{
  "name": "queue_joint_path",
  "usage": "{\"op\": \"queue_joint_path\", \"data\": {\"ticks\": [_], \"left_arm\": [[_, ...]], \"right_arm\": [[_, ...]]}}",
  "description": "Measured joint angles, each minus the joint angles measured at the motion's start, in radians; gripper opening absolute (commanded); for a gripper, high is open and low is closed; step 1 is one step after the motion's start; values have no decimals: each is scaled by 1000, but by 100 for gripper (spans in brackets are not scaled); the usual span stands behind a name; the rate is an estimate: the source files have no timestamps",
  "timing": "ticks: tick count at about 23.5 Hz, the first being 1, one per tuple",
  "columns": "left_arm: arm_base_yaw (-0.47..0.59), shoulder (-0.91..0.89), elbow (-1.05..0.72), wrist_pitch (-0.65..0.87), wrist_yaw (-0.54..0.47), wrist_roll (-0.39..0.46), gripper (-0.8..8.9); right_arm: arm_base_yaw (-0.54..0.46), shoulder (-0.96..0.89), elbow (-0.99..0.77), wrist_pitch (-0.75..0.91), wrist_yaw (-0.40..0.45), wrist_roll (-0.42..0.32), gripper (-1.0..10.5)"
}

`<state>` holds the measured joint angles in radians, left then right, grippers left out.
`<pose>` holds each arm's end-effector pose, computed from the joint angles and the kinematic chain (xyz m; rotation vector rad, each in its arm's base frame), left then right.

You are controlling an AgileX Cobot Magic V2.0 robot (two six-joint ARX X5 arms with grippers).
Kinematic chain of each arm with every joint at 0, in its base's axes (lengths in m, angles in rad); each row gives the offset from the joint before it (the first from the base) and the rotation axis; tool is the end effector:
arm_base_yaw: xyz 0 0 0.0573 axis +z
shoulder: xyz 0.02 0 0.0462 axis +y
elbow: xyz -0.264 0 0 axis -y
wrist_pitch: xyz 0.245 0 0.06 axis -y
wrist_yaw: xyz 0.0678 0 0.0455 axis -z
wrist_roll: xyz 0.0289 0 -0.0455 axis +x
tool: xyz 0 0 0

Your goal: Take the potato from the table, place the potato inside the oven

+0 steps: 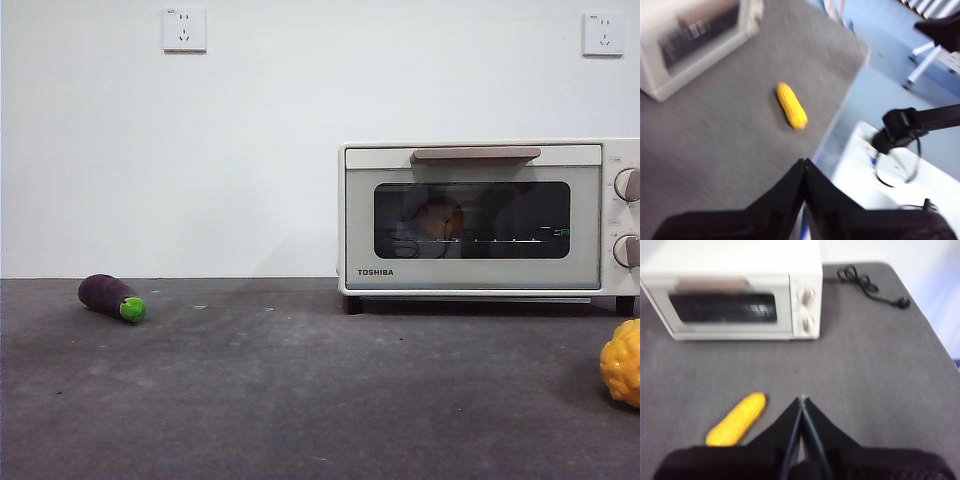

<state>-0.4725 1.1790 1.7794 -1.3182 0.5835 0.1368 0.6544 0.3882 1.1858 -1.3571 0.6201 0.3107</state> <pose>0.1323 -0.0855 0.4750 0.0766 0.6793 -1.0577 -0.0047 -0.0248 0.3722 -0.0275 0.4474 -0.0364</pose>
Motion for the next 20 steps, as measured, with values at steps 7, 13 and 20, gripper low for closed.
{"op": "queue_joint_path", "data": {"ticks": [7,13,20], "left_arm": [[0,-232,0,3,-223,28,-4],[0,-360,1,2,-424,28,-4],[0,-352,1,2,-424,28,-4]], "right_arm": [[0,0,1,0,1,0,2],[0,0,1,0,1,0,2],[0,0,1,0,1,0,2]]}}
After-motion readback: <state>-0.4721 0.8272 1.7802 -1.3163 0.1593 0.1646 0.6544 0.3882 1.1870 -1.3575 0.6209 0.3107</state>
